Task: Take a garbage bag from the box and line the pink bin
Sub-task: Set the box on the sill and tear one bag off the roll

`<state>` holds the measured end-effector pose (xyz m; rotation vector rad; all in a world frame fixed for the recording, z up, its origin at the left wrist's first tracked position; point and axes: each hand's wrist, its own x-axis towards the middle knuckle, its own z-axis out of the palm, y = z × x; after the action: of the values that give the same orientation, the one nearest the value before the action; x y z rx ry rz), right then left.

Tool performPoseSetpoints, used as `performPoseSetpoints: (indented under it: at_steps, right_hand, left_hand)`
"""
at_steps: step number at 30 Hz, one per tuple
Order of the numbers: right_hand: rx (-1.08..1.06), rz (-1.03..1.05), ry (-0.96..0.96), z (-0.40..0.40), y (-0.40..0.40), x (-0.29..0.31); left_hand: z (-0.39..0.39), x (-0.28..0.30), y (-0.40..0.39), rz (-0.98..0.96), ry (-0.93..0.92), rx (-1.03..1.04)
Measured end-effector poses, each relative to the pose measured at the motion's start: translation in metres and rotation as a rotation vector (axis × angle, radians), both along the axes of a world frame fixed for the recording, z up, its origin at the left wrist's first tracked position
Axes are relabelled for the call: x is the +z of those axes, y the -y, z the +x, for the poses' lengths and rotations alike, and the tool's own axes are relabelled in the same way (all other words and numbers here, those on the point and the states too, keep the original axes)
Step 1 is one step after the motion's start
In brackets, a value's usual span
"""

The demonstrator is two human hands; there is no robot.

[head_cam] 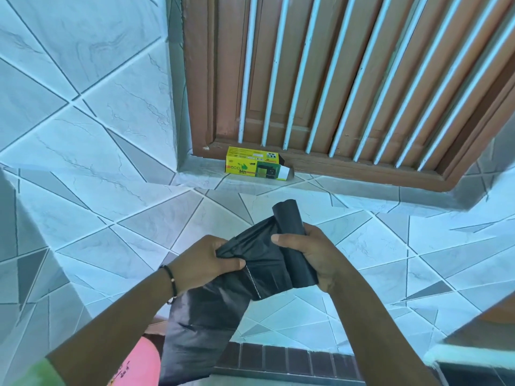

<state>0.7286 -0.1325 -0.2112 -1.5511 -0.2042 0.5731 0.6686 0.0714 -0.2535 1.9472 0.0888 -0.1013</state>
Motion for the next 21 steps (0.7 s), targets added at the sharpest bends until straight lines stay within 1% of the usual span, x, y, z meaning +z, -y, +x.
performPoseSetpoints:
  at_steps: [3,7,9,13,17,21]
  right_hand:
    - [-0.004,-0.019,0.009,0.001,-0.004,-0.001]
    - [-0.008,-0.067,0.032,0.002,-0.012,-0.005]
    - [0.007,-0.073,0.046,0.001,-0.015,-0.004]
    - [0.033,-0.035,0.046,0.001,-0.021,-0.001]
    - [-0.006,-0.011,0.020,0.006,-0.019,0.004]
    - [-0.040,0.049,-0.028,0.011,-0.014,0.006]
  left_hand:
    - [0.002,0.001,0.003,0.044,0.053,0.020]
    - [0.008,0.002,0.004,0.225,0.133,-0.010]
    - [0.011,0.003,0.004,0.275,0.161,-0.003]
    - [0.016,0.004,0.001,0.277,0.167,0.011]
    - [0.018,0.002,-0.002,0.205,0.177,0.034]
    - [0.017,0.000,-0.005,0.188,0.093,-0.113]
